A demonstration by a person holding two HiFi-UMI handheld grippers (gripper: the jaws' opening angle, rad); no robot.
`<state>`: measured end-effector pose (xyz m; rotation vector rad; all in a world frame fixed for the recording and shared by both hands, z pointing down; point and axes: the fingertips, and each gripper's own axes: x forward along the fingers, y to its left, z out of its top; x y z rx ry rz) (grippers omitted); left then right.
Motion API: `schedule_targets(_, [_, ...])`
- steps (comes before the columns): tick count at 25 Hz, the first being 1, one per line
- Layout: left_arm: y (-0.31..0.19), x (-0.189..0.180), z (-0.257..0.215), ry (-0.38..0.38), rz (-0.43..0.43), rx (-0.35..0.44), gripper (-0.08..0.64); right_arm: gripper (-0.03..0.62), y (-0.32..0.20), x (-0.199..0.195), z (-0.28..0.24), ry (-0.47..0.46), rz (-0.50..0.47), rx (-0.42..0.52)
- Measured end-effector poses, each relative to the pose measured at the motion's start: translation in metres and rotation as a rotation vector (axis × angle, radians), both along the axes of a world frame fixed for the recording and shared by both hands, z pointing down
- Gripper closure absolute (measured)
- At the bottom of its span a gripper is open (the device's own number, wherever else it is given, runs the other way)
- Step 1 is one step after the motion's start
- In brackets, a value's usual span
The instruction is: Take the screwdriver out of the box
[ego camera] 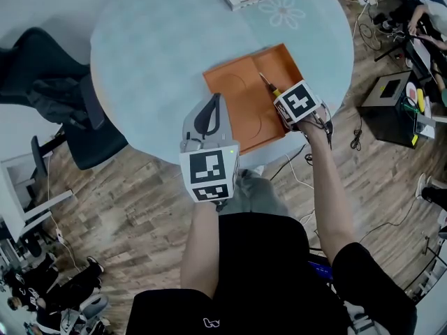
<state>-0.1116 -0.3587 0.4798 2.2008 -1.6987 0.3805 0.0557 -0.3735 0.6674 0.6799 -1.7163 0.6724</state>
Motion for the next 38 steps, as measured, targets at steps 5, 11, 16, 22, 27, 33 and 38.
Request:
schedule_targets(5, [-0.005,0.011,-0.004,0.016,0.012,0.009,0.557,0.503,-0.006,0.003,-0.001,-0.027,0.052,0.021])
schedule_targets(11, [-0.004,0.029,-0.016,0.036,0.02,0.037,0.557,0.505,-0.015,0.0,-0.038,-0.157,0.166,0.154])
schedule_targets(16, [0.003,0.047,-0.036,0.054,0.009,0.082,0.557,0.505,-0.023,-0.015,-0.127,-0.478,0.25,0.372])
schedule_targets(22, [0.011,0.075,-0.092,0.097,0.005,0.215,0.557,0.503,-0.009,-0.002,-0.237,-0.774,0.29,0.61])
schedule_targets(27, [0.015,0.093,-0.144,0.117,0.009,0.319,0.557,0.503,0.017,0.014,-0.314,-0.925,0.249,0.802])
schedule_targets(33, [0.027,0.108,-0.189,0.114,0.014,0.428,0.557,0.503,0.042,0.044,-0.36,-1.003,0.217,0.936])
schedule_targets(38, [0.029,0.114,-0.202,0.094,0.032,0.456,0.557,0.503,0.042,0.054,-0.377,-1.005,0.212,0.98])
